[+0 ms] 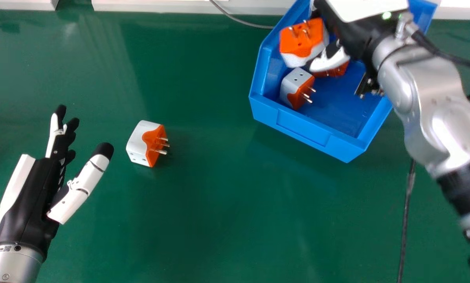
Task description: Pick all objects and put in blue box
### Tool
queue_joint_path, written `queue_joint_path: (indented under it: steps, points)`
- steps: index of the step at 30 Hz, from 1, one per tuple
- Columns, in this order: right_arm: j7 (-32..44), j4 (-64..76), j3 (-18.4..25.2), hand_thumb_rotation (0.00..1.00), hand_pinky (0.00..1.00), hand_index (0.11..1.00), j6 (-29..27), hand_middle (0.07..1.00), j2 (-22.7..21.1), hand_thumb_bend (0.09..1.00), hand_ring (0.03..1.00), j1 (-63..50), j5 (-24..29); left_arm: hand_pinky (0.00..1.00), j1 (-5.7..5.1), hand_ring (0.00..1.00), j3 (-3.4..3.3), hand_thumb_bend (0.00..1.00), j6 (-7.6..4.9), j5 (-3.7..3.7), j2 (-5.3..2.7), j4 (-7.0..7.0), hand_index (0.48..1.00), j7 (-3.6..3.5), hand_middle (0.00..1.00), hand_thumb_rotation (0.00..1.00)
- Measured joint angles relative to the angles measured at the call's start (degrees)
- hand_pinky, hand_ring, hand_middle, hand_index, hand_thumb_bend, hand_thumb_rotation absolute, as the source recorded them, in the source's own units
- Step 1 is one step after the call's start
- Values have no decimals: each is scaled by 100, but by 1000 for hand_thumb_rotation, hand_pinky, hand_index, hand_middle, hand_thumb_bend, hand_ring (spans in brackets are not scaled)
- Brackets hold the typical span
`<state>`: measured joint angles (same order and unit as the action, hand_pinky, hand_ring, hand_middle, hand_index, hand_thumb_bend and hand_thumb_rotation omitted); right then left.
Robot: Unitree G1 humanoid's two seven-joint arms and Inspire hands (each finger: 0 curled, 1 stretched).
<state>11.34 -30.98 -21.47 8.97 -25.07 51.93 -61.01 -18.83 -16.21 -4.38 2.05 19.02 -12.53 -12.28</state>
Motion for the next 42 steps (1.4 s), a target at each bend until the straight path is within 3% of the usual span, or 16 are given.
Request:
queue_joint_path:
  steps: [2,6,12,18,22,25,30,34,42]
  points:
    - [-153,-612,-154,13,172,489,50,464,46,520,265,316,-21,997,-12,1000,0,486,0,1,-4,-7,1000,-1,1000,743]
    - [-210,-1630,-525,0,263,525,57,449,169,521,413,775,-26,992,-43,1000,1,499,2,5,-7,-25,1000,2,1000,744]
    - [-338,-2546,-971,0,226,502,366,502,577,517,411,1233,-17,962,-63,1000,13,473,21,15,-12,-125,1000,12,1000,740]
    - [-899,-2478,-926,8,242,535,268,445,650,507,365,1246,437,956,-70,1000,13,493,31,15,-12,-165,1000,14,1000,746]
    - [-997,-2467,-929,14,202,534,318,415,651,506,295,1246,523,952,-69,1000,13,479,32,12,-12,-167,1000,12,1000,740]
    - [-998,-2468,-994,149,237,495,445,414,665,497,340,1246,530,949,-68,998,14,482,45,9,-12,-172,1000,12,1000,735]
    - [-997,-2427,-1038,168,259,491,549,434,666,495,362,1244,559,955,-68,1000,15,484,84,15,-12,-193,1000,12,1000,753]
    - [-957,-2340,-1062,164,226,489,666,402,684,496,325,1244,627,948,-69,996,15,489,88,13,-12,-194,1000,12,1000,752]
    - [-443,-891,-909,161,390,492,973,553,477,498,503,807,847,957,-113,1000,30,495,134,31,-32,-293,1000,33,1000,766]
